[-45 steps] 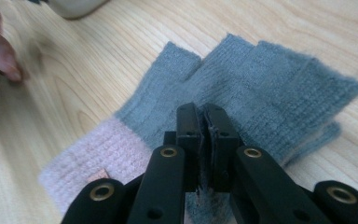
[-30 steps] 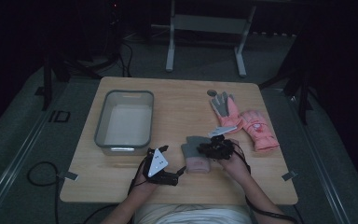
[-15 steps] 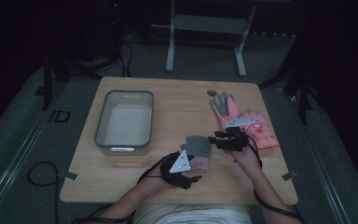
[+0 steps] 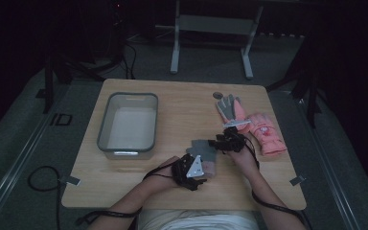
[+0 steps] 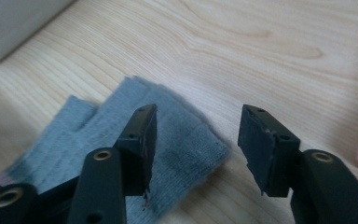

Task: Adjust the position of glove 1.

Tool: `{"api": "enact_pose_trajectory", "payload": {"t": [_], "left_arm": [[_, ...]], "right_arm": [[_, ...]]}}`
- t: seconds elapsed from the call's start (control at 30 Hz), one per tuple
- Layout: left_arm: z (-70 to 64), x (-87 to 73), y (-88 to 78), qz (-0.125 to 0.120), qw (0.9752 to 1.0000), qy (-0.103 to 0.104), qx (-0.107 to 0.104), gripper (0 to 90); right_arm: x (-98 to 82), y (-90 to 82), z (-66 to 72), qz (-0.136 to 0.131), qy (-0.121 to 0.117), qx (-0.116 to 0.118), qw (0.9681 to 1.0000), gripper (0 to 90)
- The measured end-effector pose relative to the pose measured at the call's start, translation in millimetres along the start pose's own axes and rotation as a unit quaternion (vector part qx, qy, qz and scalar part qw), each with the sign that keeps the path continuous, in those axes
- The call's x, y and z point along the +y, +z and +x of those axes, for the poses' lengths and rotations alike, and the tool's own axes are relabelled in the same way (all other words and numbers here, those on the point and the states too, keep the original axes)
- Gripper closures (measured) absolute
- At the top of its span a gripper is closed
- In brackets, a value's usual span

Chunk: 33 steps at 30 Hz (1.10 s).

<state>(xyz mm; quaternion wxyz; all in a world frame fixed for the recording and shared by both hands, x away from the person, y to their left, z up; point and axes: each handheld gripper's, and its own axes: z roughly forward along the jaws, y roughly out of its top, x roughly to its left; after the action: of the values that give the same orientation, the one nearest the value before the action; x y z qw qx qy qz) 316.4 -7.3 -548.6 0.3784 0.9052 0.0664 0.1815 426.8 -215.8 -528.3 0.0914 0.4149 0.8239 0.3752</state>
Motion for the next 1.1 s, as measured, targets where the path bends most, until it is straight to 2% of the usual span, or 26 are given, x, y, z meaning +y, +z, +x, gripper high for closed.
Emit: {"api": "enact_pose_trajectory", "payload": {"t": [0.13, 0.27, 0.33, 0.43, 0.47, 0.5, 0.53, 0.57, 0.63, 0.7, 0.8, 0.87, 1.1], "left_arm": [[-1.2, 0.0, 5.3, 0.028, 0.9993, 0.016, 0.018, 30.2], [3.1, -0.6, 5.9, 0.034, 0.9993, -0.001, 0.018, 37.1], [3.7, 1.6, 6.0, 0.043, 0.9989, 0.003, 0.018, 40.2], [6.5, 4.3, 3.1, 0.039, 0.9992, 0.0, 0.011, 50.7], [9.3, 4.4, 1.6, 0.034, 0.9994, -0.01, 0.005, 55.4], [9.3, 4.4, 1.6, 0.034, 0.9994, -0.01, 0.005, 60.5], [17.7, 4.8, -1.5, 0.028, 0.9991, -0.029, -0.015, 65.8], [19.1, 5.1, -1.7, 0.029, 0.9989, -0.032, -0.019, 67.0], [21.5, 6.4, -2.5, 0.028, 0.9984, -0.043, -0.023, 68.5], [22.9, 8.7, -4.7, 0.03, 0.998, -0.05, -0.024, 69.6], [25.4, 13.8, -12.1, 0.032, 0.9981, -0.047, -0.021, 70.3], [26.9, 15.6, -15.1, 0.031, 0.9981, -0.048, -0.021, 70.5], [43.0, 28.7, -40.4, 0.024, 0.9984, -0.048, -0.019, 70.6]], "right_arm": [[-4.3, 8.4, -0.3, 0.018, 0.008, -0.002, 0.9998, 40.9], [-9.8, 12.9, 0.2, 0.04, 0.019, 0.001, 0.999, 38.5], [-10.9, 12.3, 1.8, 0.037, 0.017, 0.002, 0.9992, 42.1], [-11.0, 12.6, 5.5, 0.039, 0.013, 0.005, 0.9991, 48.1], [-10.7, 12.9, 5.9, 0.04, 0.016, 0.008, 0.999, 51.4], [-10.2, 13.1, 6.2, 0.042, 0.021, 0.016, 0.9988, 57.1], [-8.9, 14.3, 7.4, 0.05, 0.028, 0.034, 0.9978, 67.5], [-7.8, 14.8, 8.5, 0.054, 0.031, 0.04, 0.9972, 70.9], [-5.2, 14.8, 11.8, 0.06, 0.02, 0.037, 0.9973, 73.9], [-3.4, 14.4, 14.2, 0.057, 0.016, 0.033, 0.9977, 75.2], [0.7, 10.2, 17.2, 0.043, 0.0, 0.032, 0.9985, 75.8], [3.0, 7.9, 18.2, 0.038, 0.0, 0.033, 0.9987, 75.8], [25.7, -9.9, 25.5, 0.011, -0.014, 0.039, 0.9991, 75.8]]}}
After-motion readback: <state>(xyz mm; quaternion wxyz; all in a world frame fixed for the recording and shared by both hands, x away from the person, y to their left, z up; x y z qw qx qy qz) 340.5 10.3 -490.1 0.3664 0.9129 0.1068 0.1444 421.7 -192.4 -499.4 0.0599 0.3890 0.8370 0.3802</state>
